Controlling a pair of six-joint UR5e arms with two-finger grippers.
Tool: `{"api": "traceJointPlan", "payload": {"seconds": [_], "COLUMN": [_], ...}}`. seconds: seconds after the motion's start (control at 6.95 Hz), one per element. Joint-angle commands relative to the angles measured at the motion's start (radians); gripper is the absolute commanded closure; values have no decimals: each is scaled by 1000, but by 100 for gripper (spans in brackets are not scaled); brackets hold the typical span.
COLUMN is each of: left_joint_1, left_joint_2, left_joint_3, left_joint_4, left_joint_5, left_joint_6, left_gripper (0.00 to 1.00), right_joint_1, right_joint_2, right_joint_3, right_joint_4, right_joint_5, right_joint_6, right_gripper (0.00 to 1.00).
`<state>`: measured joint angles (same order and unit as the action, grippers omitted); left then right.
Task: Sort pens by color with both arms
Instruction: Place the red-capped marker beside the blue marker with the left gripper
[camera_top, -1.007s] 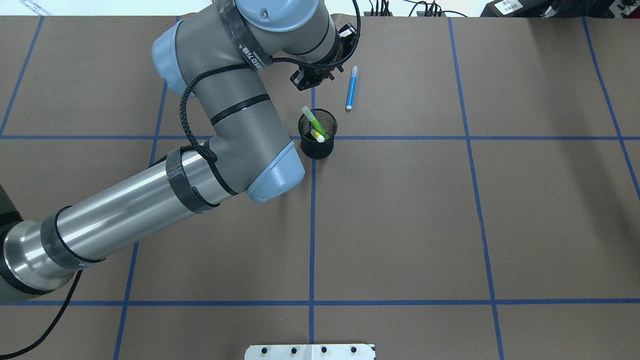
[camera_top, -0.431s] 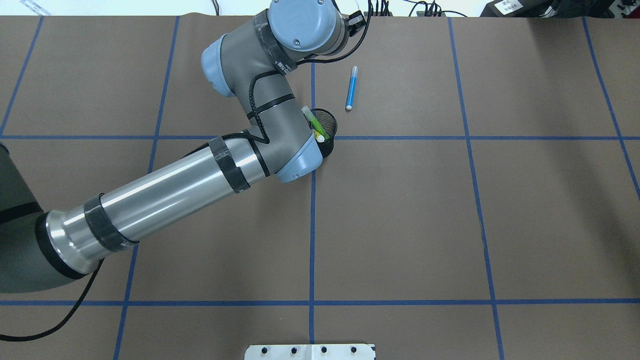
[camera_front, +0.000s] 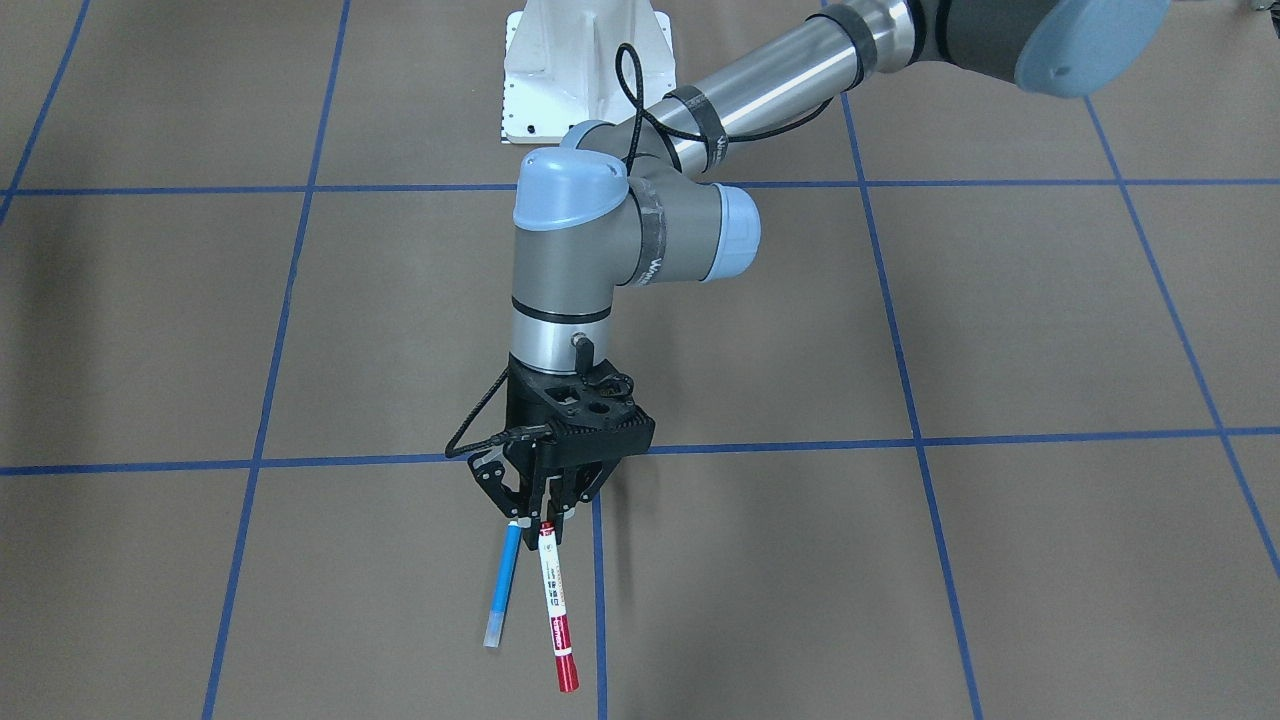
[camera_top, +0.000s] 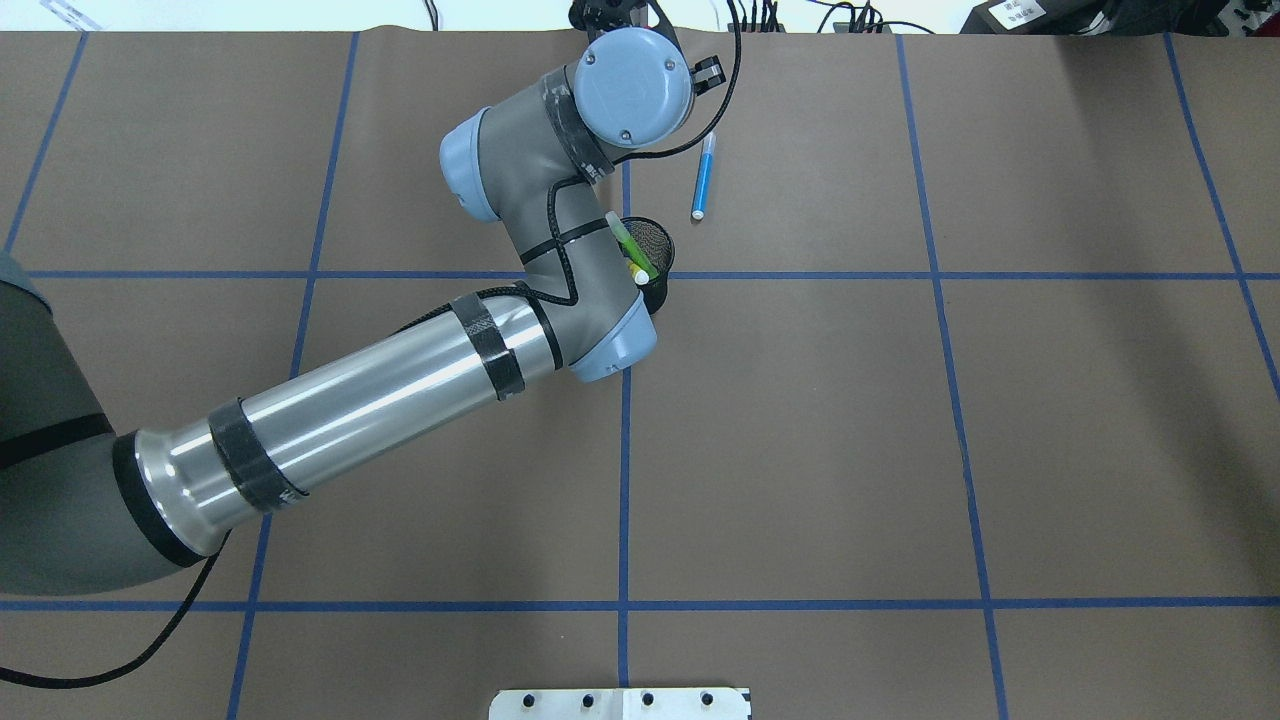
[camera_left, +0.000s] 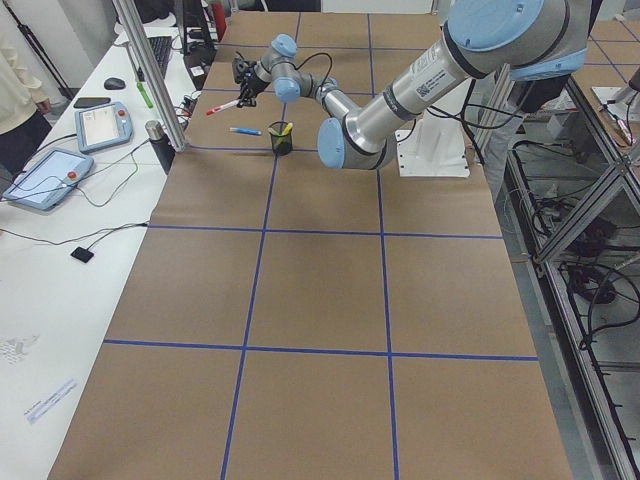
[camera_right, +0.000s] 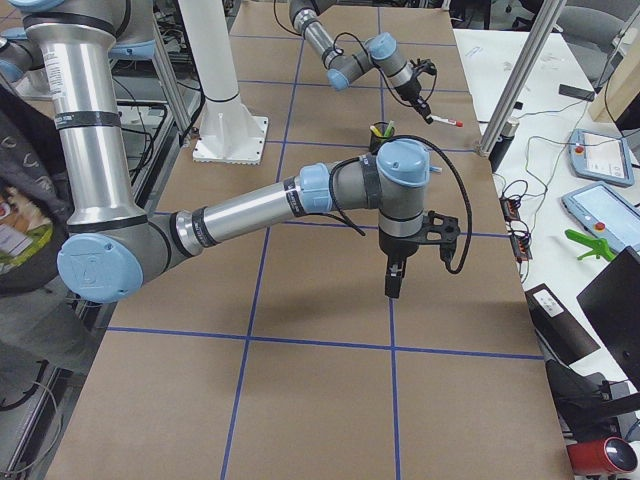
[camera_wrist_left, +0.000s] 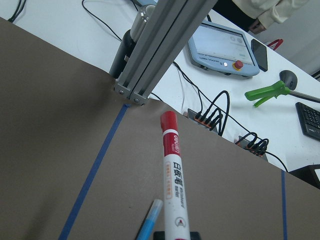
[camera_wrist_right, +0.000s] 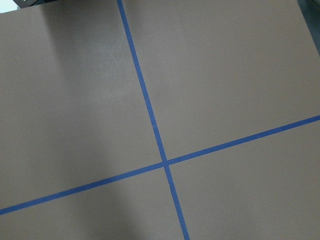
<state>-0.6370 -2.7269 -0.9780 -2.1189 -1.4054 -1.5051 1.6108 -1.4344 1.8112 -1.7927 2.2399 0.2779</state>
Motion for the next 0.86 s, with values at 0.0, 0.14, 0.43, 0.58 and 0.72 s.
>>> {"api": "traceJointPlan", "payload": {"seconds": [0.0, 0.14, 0.43, 0.58, 0.72], "left_joint_1": [37, 43, 40, 34, 27], "left_joint_2": [-2, -1, 56, 87, 93], "left_joint_3": [21, 6, -104, -164, -204], "left_joint_4": [-13, -13, -12, -7, 25], "left_joint_5": [55, 56, 46, 40, 13], "left_joint_6": [28, 81, 182, 200, 203], "left_gripper": [25, 1, 0, 0, 0], "right_joint_1": [0, 0, 0, 0, 0], "right_joint_2": [3, 2, 0, 0, 0], "right_joint_3": [8, 16, 28, 30, 36], "right_joint_4": [1, 1, 1, 2, 3], "right_joint_5": [1, 1, 1, 7, 15], "right_joint_6": [-5, -5, -5, -3, -3], "right_gripper": [0, 0, 0, 0, 0]}}
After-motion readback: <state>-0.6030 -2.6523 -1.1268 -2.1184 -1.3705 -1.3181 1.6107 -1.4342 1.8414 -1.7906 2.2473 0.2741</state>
